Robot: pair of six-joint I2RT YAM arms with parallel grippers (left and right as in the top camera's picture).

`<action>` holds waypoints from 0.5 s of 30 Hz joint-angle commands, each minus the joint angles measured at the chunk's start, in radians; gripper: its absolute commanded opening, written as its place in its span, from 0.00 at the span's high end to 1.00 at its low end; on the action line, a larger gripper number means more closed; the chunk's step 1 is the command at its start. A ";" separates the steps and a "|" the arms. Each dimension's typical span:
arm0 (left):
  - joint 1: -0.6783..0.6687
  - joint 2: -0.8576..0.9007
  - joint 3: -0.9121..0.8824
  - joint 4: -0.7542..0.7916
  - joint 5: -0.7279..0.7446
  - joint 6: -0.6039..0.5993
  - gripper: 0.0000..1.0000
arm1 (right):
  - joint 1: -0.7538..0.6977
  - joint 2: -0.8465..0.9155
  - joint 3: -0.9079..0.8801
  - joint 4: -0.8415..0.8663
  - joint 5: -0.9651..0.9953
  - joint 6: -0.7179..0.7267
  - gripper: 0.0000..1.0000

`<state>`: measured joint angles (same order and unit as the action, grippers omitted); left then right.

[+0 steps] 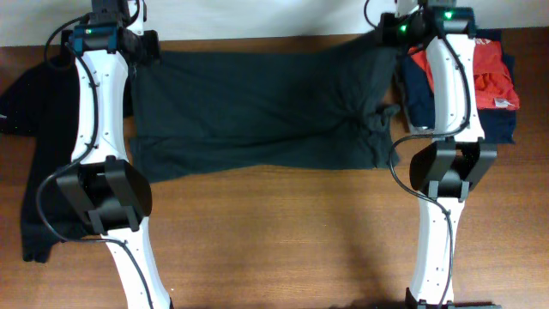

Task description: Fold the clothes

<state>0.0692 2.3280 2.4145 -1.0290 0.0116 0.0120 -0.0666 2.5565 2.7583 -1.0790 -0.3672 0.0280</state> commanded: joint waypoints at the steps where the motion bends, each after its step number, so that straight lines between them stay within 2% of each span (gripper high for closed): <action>1: 0.011 -0.019 0.023 -0.012 0.002 0.019 1.00 | -0.002 -0.034 0.167 -0.081 -0.034 -0.014 0.96; 4: 0.008 -0.027 0.023 -0.091 0.011 0.019 0.99 | 0.002 -0.043 0.333 -0.315 -0.048 -0.062 0.96; 10: 0.006 -0.028 0.022 -0.283 0.007 0.020 1.00 | 0.023 -0.042 0.332 -0.603 -0.044 -0.127 0.96; 15: 0.006 -0.028 0.022 -0.391 -0.009 0.024 0.99 | 0.080 -0.042 0.223 -0.620 -0.021 -0.126 0.96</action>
<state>0.0708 2.3280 2.4199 -1.3842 0.0116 0.0124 -0.0334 2.5275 3.0463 -1.6920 -0.3977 -0.0780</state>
